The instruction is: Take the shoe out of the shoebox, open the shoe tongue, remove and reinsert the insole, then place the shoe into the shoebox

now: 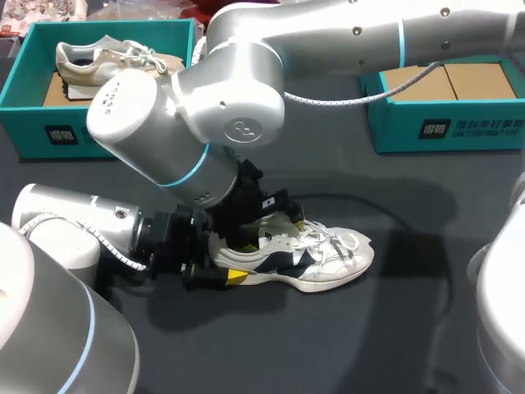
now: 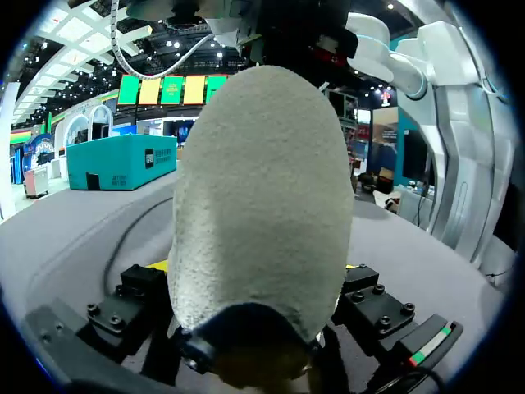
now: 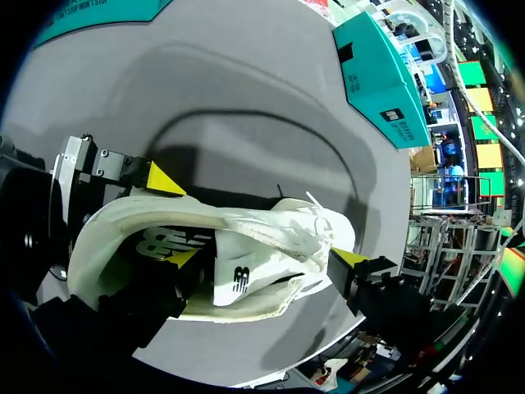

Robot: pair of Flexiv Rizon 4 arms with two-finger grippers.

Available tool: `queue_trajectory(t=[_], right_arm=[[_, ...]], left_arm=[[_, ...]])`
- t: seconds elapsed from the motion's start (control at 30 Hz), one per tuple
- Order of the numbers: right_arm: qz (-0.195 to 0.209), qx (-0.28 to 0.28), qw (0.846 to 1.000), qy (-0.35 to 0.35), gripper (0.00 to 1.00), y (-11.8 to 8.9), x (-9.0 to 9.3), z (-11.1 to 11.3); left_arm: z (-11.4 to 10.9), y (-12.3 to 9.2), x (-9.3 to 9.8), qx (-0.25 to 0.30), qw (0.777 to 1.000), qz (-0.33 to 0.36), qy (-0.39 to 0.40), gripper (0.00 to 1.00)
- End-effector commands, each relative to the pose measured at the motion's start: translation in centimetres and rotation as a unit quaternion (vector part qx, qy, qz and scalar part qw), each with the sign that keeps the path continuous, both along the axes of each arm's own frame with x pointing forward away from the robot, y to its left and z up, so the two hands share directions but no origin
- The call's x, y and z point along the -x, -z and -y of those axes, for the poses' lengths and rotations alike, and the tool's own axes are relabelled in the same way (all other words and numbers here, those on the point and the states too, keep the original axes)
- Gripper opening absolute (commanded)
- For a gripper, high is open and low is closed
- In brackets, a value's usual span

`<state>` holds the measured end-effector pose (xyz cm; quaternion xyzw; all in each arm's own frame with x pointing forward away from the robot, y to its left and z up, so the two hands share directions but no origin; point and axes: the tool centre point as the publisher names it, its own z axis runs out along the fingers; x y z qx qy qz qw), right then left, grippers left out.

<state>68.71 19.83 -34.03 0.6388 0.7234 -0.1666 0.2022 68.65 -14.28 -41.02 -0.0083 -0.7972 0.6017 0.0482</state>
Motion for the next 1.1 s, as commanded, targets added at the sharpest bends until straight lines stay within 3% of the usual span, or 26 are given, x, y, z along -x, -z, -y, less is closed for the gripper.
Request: queue_trajectory(t=[0.03, 0.37, 0.6, 1.03, 1.1], right_arm=[[0.086, -0.01, 0.986, 0.141, 1.0, 0.3, 0.5, 0.2], [0.102, -0.026, 0.983, 0.153, 1.0, -0.6, 1.3, 3.0], [0.104, -0.033, 0.983, 0.151, 1.0, -1.3, 0.7, 4.7], [0.071, -0.062, 0.984, 0.154, 1.0, -2.1, 0.3, 4.8], [0.064, -0.07, 0.983, 0.157, 0.96, -1.9, 0.6, 4.7]], left_arm=[[-0.3, 0.3, -0.1, 0.0, 1.0, 0.0, 0.0, 0.0], [-0.3, 0.3, -0.1, 0.0, 1.0, 0.0, 0.0, 0.0], [-0.3, 0.3, -0.1, 0.0, 1.0, 0.0, 0.0, 0.0], [-0.3, 0.3, -0.1, 0.0, 1.0, 0.0, 0.0, 0.0], [-0.3, 0.3, -0.1, 0.0, 1.0, 0.0, 0.0, 0.0]])
